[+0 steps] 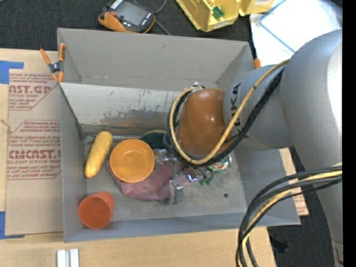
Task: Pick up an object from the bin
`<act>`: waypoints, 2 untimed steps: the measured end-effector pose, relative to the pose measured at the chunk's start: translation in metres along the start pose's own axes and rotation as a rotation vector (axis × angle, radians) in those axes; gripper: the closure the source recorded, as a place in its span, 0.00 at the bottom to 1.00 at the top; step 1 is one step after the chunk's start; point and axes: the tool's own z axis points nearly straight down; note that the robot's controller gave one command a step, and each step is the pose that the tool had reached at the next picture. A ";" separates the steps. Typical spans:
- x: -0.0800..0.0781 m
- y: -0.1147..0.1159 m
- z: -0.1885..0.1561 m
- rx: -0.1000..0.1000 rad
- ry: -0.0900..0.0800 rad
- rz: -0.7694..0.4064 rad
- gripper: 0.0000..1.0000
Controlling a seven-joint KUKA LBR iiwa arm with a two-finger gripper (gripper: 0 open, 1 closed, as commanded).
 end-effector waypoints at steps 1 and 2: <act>0.014 -0.026 -0.092 0.002 0.007 0.024 0.00; -0.027 0.005 0.002 -0.002 0.005 -0.040 0.00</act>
Offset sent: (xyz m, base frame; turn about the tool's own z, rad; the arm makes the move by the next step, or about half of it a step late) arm 0.0246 0.0127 -0.0002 -0.0401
